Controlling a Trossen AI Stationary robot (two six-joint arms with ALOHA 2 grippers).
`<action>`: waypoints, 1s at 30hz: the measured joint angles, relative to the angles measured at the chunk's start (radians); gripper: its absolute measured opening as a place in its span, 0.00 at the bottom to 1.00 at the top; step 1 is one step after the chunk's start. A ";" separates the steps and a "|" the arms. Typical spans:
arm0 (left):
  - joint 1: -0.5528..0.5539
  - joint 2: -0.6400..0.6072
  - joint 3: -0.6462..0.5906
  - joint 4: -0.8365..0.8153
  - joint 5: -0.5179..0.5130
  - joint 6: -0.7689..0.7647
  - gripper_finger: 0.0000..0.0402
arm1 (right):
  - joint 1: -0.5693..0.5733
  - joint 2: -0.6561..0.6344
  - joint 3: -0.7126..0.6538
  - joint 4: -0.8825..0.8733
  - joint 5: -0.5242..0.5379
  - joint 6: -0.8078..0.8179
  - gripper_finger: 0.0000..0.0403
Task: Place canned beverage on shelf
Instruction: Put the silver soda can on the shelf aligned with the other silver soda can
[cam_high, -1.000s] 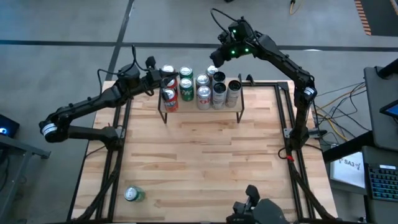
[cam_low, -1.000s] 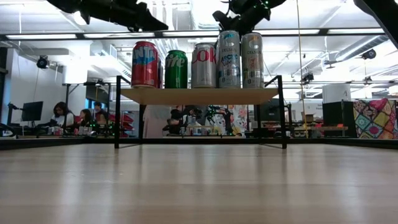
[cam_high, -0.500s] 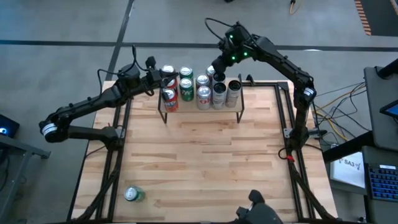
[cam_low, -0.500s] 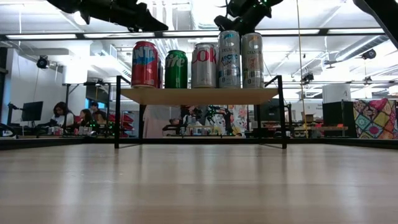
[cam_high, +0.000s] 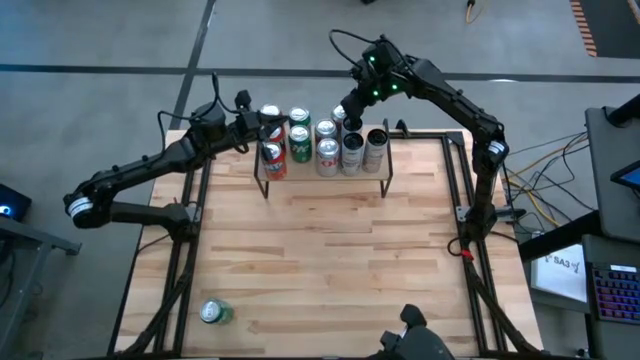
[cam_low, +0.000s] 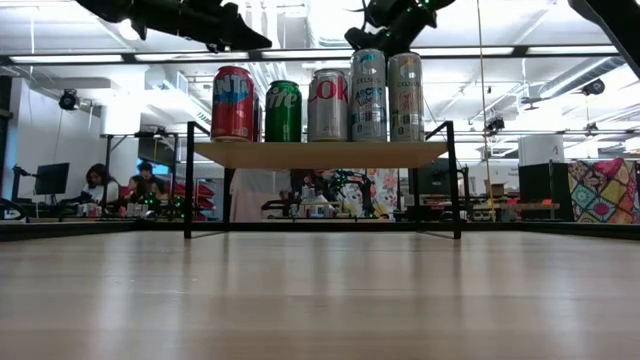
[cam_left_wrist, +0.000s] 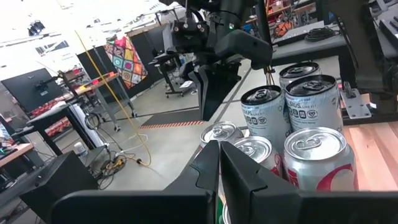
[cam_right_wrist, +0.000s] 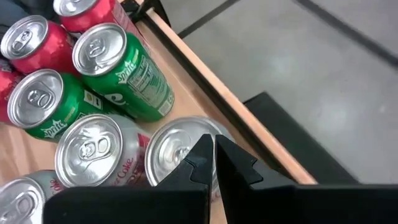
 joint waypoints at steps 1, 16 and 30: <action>0.000 0.000 0.000 0.000 0.000 -0.001 0.00 | 0.000 0.000 0.000 -0.008 0.000 0.018 0.02; 0.000 0.000 0.000 -0.025 0.000 0.024 0.00 | -0.005 -0.001 0.000 -0.159 0.147 0.169 0.02; 0.000 0.000 0.000 -0.023 0.000 0.024 0.00 | 0.001 0.013 0.000 -0.119 0.061 0.105 0.02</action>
